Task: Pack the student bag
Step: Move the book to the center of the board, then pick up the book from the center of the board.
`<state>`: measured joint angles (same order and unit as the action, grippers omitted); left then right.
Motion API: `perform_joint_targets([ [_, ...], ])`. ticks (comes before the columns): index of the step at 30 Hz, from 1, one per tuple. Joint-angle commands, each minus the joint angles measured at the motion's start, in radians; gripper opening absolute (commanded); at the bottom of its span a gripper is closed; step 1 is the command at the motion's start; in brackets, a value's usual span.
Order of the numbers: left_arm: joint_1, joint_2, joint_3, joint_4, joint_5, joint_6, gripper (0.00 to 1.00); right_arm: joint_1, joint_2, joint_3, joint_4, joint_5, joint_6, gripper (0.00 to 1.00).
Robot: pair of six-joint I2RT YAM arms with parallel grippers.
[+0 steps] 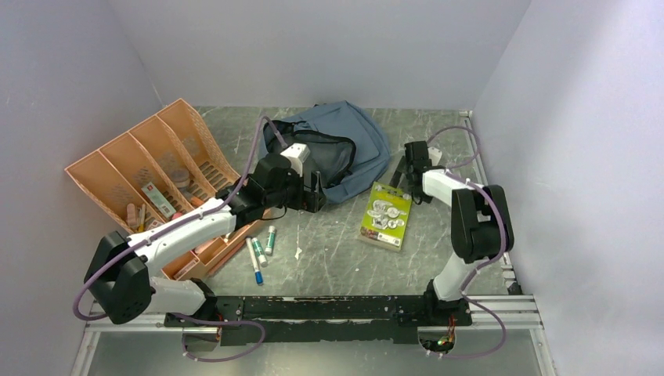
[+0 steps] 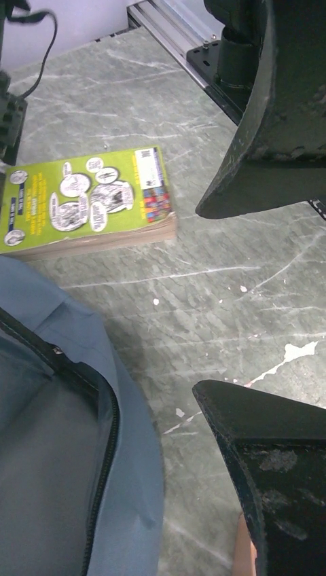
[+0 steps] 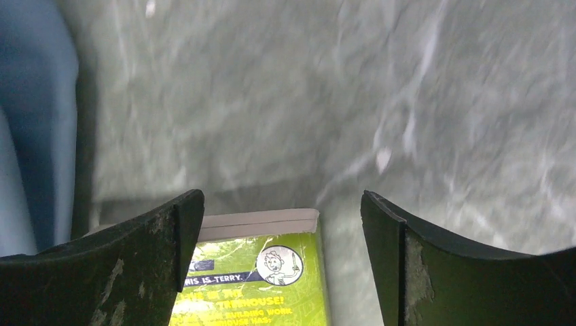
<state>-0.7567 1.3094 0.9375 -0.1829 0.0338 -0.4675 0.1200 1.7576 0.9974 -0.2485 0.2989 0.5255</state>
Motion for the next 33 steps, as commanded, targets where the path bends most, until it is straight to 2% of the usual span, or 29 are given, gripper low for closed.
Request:
perform_joint_targets([
  [1, -0.021, 0.016, -0.030, 0.038, 0.012, 0.012, 0.92, 0.056, -0.122, -0.096, -0.084, -0.059, 0.018, 0.89],
  [7, -0.066, 0.053, -0.063, 0.087, 0.020, -0.016, 0.93, 0.155, -0.264, -0.255, -0.051, -0.191, 0.137, 0.89],
  [11, -0.109, 0.088, -0.086, 0.133, 0.036, -0.058, 0.93, 0.178, -0.350, -0.340, 0.014, -0.293, 0.200, 0.90],
  [14, -0.148, 0.118, -0.102, 0.173, 0.033, -0.078, 0.94, 0.177, -0.438, -0.383, 0.000, -0.272, 0.223, 0.91],
  [19, -0.199, 0.201, -0.098, 0.233, 0.056, -0.112, 0.95, 0.176, -0.551, -0.382, -0.137, -0.193, 0.243, 0.94],
  [28, -0.257, 0.364, -0.040, 0.241, 0.062, -0.194, 0.95, 0.177, -0.683, -0.449, -0.239, -0.240, 0.275, 0.94],
  [33, -0.281, 0.414, -0.018, 0.233, 0.072, -0.233, 0.91, 0.176, -0.742, -0.483, -0.248, -0.244, 0.297, 0.94],
])
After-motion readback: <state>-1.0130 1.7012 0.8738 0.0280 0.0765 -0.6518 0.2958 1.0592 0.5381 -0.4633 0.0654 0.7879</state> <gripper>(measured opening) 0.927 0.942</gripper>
